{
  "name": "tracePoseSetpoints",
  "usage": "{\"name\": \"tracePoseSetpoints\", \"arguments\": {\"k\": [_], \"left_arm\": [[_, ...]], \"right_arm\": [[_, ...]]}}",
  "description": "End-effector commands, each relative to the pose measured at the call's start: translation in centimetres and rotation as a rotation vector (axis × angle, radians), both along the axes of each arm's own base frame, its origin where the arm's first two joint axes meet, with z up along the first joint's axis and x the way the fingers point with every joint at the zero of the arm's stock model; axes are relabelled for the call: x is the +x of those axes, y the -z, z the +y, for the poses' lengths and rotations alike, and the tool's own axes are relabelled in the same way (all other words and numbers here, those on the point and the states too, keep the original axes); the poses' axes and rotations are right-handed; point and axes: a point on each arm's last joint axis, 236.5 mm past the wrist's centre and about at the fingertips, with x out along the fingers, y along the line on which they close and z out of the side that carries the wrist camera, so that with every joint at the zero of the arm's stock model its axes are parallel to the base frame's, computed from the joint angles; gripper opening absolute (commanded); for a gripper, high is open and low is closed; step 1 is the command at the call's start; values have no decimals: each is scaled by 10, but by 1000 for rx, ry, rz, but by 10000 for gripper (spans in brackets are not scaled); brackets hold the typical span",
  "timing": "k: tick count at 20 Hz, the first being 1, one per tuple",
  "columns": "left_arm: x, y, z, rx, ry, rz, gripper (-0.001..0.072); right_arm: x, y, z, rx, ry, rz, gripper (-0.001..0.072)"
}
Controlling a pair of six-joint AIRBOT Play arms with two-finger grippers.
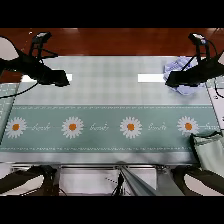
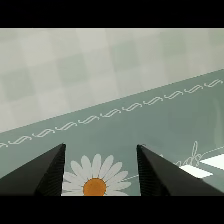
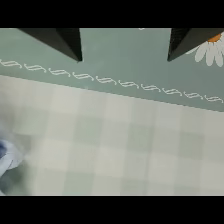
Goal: Fold the shirts.
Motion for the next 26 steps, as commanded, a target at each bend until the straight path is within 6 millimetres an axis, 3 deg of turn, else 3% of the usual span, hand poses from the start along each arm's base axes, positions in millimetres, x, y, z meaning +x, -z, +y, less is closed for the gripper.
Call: {"name": "tracePoseSetpoints", "arguments": {"k": [1,16,21,23,26], "left_arm": [[0,0,0,1,-1,1,550],[0,0,0,1,-1,1,550],[14,2,-1,-6,-14,-40,550],[19,6,-1,-7,-18,-43,550],[28,13,-2,-8,-24,-52,550]], "right_arm": [[0,-1,0,0,0,-1,594],[0,-1,0,1,0,-1,594],[31,-19,10,63,28,-144,594],[55,-31,-9,-20,43,-264,590],[87,-55,-97,-298,267,-434,590]]}}
